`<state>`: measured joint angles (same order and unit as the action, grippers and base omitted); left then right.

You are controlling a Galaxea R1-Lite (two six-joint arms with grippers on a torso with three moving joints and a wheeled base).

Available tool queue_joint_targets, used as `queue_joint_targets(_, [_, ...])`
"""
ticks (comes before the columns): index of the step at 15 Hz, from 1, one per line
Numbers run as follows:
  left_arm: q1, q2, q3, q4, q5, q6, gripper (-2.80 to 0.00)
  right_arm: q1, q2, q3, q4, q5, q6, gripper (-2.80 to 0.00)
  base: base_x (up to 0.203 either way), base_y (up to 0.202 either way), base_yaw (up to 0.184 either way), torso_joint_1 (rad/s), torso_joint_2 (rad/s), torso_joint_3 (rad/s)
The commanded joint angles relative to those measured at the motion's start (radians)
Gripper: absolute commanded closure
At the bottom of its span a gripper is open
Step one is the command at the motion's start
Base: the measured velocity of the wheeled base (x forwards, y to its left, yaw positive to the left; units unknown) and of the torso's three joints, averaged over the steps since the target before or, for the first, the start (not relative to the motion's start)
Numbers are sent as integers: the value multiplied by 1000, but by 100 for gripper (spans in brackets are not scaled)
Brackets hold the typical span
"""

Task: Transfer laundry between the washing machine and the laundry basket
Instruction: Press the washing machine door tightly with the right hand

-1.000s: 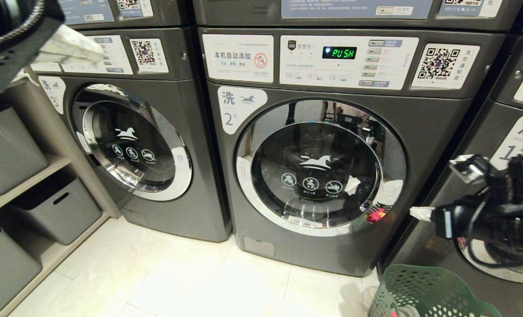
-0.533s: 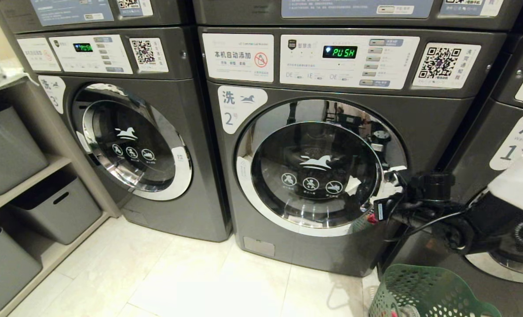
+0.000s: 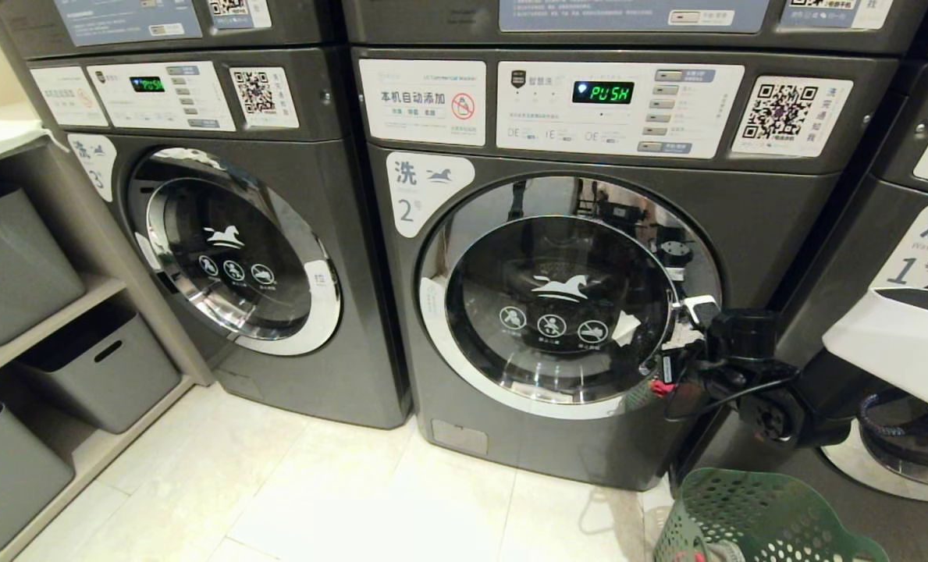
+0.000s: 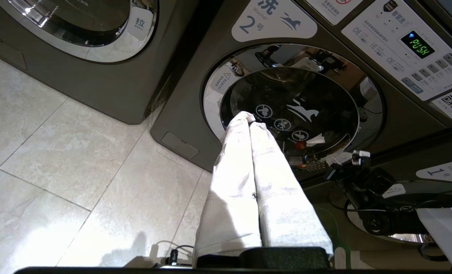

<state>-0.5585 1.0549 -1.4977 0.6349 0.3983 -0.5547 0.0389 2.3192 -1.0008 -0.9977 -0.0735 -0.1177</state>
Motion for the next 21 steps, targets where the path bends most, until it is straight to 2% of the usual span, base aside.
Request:
queue_joint_targets(1, [0,5,2,-1,2,-4,0,-9,11,-30,-9,-30,-7,0,0,0,0,0,0,0])
queue_joint_targets(7, [2,4,2,-1,2,-2,0,-56,65,-135,-10,-96,-25,0,0,0,0,0,0,0])
queue_joint_targets(10, [2,4,2,-1,2,-2,0,-94,97,-203,-10,-157,-41,0,0,0,0,0,0,0])
queue_joint_targets(21, [2,-13,-3,8,14,1,0,-154,111,-211,-12,-158,-34,0,0,0,0,0,0,0])
